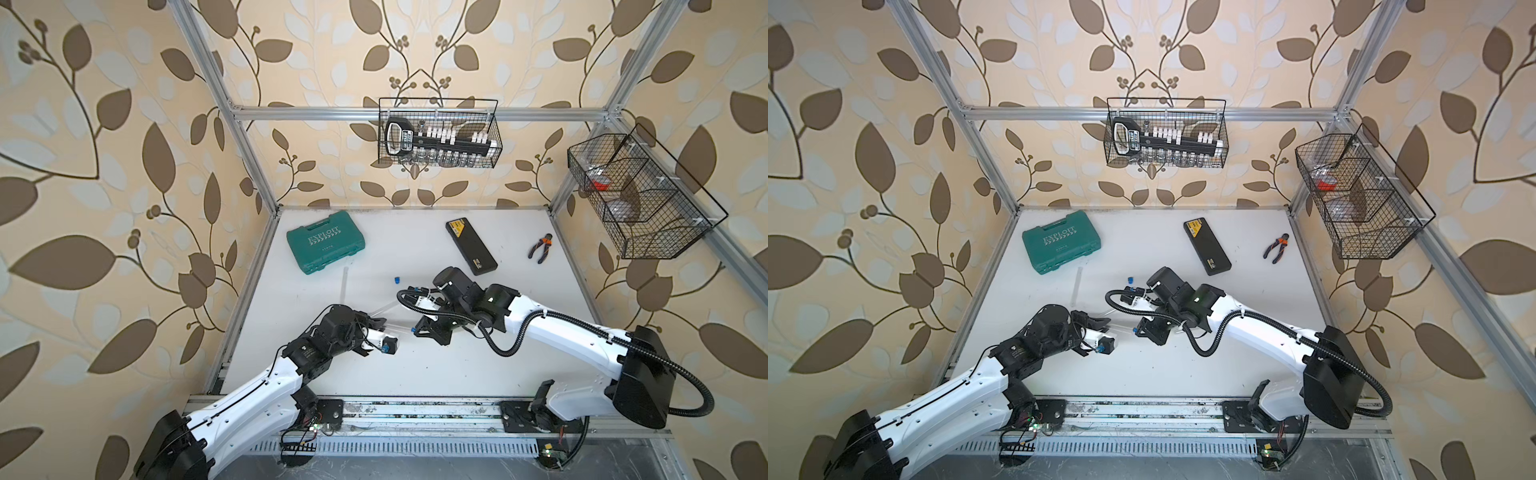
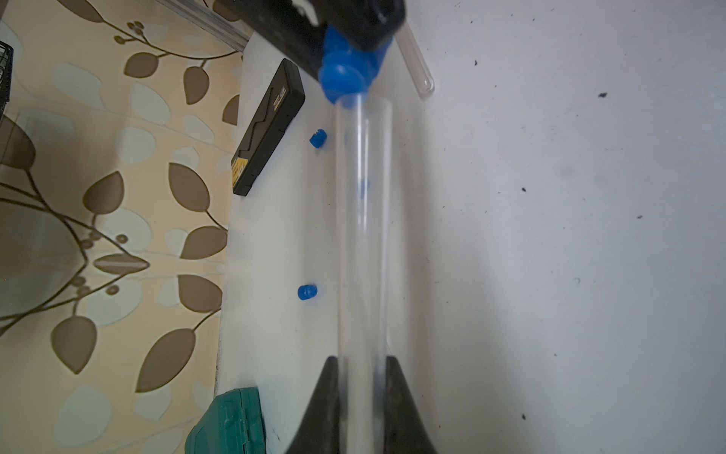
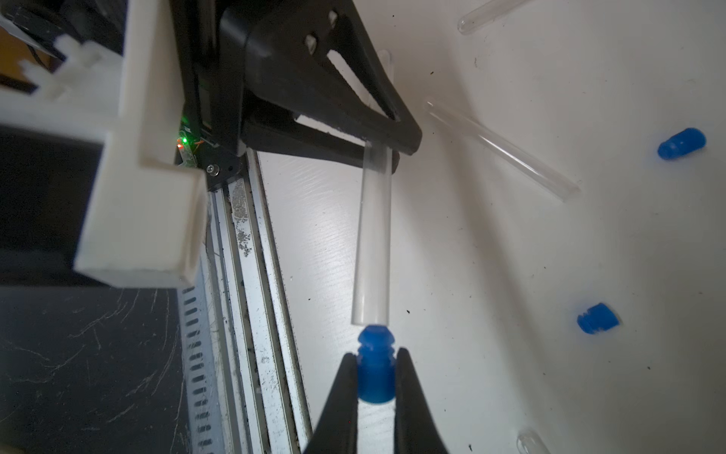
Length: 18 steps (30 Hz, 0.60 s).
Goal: Insert stoppers into test tubes
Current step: Insert the stopper into the test tube.
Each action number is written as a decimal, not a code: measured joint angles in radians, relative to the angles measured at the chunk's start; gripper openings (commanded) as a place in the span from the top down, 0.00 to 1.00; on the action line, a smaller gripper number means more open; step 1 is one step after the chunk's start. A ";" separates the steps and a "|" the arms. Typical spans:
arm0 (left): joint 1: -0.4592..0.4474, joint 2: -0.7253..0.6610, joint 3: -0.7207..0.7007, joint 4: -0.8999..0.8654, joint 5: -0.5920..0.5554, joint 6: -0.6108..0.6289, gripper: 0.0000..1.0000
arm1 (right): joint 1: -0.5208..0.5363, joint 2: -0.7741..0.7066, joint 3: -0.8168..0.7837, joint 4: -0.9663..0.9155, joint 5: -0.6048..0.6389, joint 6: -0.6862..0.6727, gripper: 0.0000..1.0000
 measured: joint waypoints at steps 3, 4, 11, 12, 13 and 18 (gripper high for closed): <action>0.000 0.003 0.000 0.000 0.001 -0.013 1.00 | 0.000 0.002 0.002 -0.002 0.003 0.000 0.89; 0.000 0.005 0.000 0.000 0.001 -0.018 1.00 | 0.000 0.003 0.003 -0.002 0.005 0.000 0.89; 0.000 0.014 0.000 0.000 0.007 -0.040 1.00 | 0.000 0.005 0.004 -0.007 0.009 0.000 0.89; 0.000 0.014 0.000 0.000 0.007 -0.042 1.00 | 0.000 0.005 0.004 -0.007 0.009 0.000 0.89; 0.000 0.014 0.000 0.000 0.007 -0.045 1.00 | 0.000 0.005 0.004 -0.007 0.010 0.000 0.89; 0.000 0.019 0.000 0.000 0.006 -0.055 1.00 | 0.000 0.005 0.004 -0.006 0.016 0.001 0.89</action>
